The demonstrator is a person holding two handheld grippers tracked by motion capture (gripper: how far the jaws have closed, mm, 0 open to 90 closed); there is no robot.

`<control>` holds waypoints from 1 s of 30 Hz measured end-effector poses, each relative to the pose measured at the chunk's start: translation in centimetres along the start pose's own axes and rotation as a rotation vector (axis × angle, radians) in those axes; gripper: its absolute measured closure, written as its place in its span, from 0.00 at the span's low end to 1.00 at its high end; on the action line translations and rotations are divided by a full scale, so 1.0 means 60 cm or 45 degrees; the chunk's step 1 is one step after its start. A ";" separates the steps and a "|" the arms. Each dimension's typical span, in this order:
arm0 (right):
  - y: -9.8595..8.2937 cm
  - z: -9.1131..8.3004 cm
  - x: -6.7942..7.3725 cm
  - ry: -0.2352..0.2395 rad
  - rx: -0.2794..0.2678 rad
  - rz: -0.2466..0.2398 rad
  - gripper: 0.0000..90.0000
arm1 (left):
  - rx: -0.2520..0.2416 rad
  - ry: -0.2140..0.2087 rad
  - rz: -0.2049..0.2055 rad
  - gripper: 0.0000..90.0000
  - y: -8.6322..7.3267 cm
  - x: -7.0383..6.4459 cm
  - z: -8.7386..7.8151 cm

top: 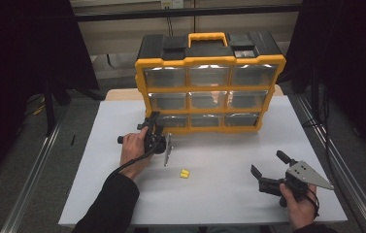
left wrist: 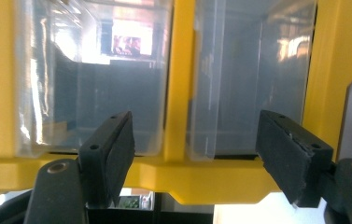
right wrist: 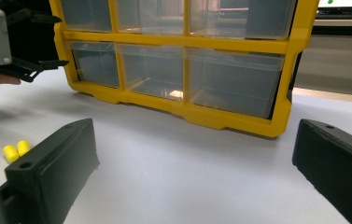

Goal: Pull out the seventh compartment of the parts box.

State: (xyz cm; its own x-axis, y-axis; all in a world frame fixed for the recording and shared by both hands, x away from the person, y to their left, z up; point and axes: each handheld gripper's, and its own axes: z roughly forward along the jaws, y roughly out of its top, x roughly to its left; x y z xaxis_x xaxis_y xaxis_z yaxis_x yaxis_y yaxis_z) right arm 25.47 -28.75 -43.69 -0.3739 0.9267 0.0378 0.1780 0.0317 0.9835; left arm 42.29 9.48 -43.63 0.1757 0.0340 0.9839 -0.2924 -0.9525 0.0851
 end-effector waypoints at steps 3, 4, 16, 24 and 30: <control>0.000 0.000 0.000 0.001 0.000 0.000 0.00 | 0.020 0.005 0.050 0.37 0.000 -0.007 0.003; 0.000 0.000 0.000 0.001 0.001 0.000 0.00 | 0.017 -0.013 0.037 0.40 0.000 -0.010 0.005; 0.000 0.000 0.000 -0.002 0.002 -0.003 0.00 | 0.025 -0.058 0.059 0.53 0.001 -0.018 0.020; 0.000 -0.001 0.000 -0.002 0.002 -0.004 0.00 | 0.050 -0.026 0.087 0.60 0.005 -0.021 0.023; 0.000 -0.001 0.001 0.003 0.003 -0.014 0.00 | 0.053 0.034 0.075 0.68 0.006 -0.024 0.024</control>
State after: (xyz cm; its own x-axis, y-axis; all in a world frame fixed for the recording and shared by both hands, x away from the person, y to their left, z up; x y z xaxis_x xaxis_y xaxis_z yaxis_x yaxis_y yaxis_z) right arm 25.40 -28.73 -43.67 -0.3781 0.9254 0.0271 0.1757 0.0429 0.9835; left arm 43.25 8.66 -45.26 0.1338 -0.0152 0.9909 -0.2623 -0.9648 0.0206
